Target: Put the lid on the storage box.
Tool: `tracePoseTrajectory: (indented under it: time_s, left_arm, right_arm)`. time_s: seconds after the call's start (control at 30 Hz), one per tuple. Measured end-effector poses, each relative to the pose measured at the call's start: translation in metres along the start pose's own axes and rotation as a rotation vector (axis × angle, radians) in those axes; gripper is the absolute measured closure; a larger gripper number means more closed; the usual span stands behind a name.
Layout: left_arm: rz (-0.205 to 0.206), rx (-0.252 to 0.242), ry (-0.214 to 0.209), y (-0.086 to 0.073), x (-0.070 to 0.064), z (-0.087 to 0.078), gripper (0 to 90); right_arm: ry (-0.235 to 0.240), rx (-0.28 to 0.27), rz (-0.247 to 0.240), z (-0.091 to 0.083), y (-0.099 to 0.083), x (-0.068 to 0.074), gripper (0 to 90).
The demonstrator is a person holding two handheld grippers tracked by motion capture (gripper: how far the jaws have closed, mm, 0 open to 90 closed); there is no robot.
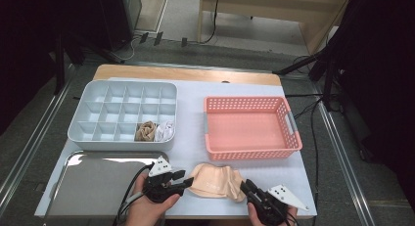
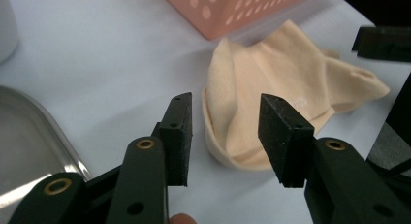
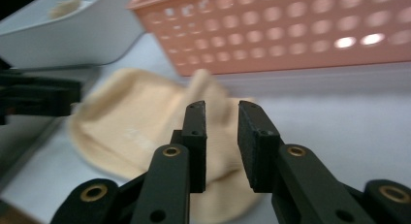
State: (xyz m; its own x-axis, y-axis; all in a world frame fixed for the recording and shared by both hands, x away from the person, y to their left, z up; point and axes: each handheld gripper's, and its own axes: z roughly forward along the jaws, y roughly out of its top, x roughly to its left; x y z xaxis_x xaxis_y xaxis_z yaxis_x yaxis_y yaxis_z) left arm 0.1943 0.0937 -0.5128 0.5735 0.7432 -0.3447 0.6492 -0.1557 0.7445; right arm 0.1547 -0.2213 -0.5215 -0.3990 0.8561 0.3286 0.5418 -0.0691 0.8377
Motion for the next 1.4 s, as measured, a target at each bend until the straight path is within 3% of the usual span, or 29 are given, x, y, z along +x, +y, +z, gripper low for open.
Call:
tracePoseTrajectory:
  time_s: [0.07,0.13,0.2,0.27,0.33,0.53,0.63,0.73,0.8,0.87,0.9,0.97,1.13,1.2,1.3,1.4]
  left_arm:
    - [-0.004,0.0,0.004,0.001,-0.001,0.003,57.7]
    - [0.006,0.005,0.027,0.001,-0.003,0.007,58.0]
    - [0.024,0.016,0.055,0.0,-0.005,0.011,62.8]
    - [0.034,0.005,0.082,0.0,-0.007,0.013,69.8]
    - [0.041,-0.01,0.077,0.0,-0.008,0.012,76.7]
    - [0.039,-0.056,0.034,0.002,-0.008,0.003,88.2]
    - [0.04,-0.056,0.024,0.003,-0.008,0.0,90.0]
    - [0.023,-0.056,0.008,0.003,-0.007,0.0,82.4]
    - [-0.001,-0.047,0.001,0.004,-0.006,0.004,71.9]
    - [-0.014,-0.023,0.007,0.004,-0.008,0.01,63.5]
    - [-0.006,-0.013,0.02,0.005,-0.009,0.013,59.7]
    - [0.025,-0.008,0.058,0.005,-0.014,0.019,55.4]
    - [0.07,0.017,0.114,0.011,-0.024,0.033,52.2]
    - [0.078,0.032,0.14,0.012,-0.026,0.037,58.5]
    - [0.075,0.038,0.145,0.012,-0.025,0.037,74.3]
    - [0.072,0.024,0.121,0.012,-0.023,0.034,85.0]
  right_arm:
    - [0.064,-0.017,0.046,0.0,-0.002,0.01,68.8]
    - [0.086,-0.021,0.055,0.001,-0.003,0.017,65.9]
    - [0.042,0.01,0.008,0.005,-0.006,0.025,67.4]
    - [-0.018,0.049,-0.021,0.01,-0.011,0.027,77.3]
    - [-0.028,0.072,-0.031,0.014,-0.013,0.026,85.5]
    - [-0.05,0.034,-0.085,0.005,-0.002,0.027,86.9]
    - [-0.025,0.011,-0.11,-0.003,0.003,0.025,86.9]
    - [0.018,0.056,-0.102,-0.006,0.005,0.021,86.7]
    - [0.017,0.109,-0.093,-0.003,0.004,0.016,86.5]
    - [0.0,0.128,-0.076,-0.002,0.001,0.011,86.5]
    - [-0.007,0.138,-0.057,-0.002,0.0,0.01,86.4]
    - [-0.006,0.134,-0.068,0.0,0.0,0.009,86.4]
    - [-0.013,0.133,-0.077,0.003,-0.001,0.013,86.3]
    - [-0.008,0.13,-0.081,0.003,-0.002,0.014,86.3]
    - [-0.007,0.128,-0.085,0.003,-0.002,0.014,86.4]
    - [-0.006,0.125,-0.083,0.002,-0.001,0.013,86.4]
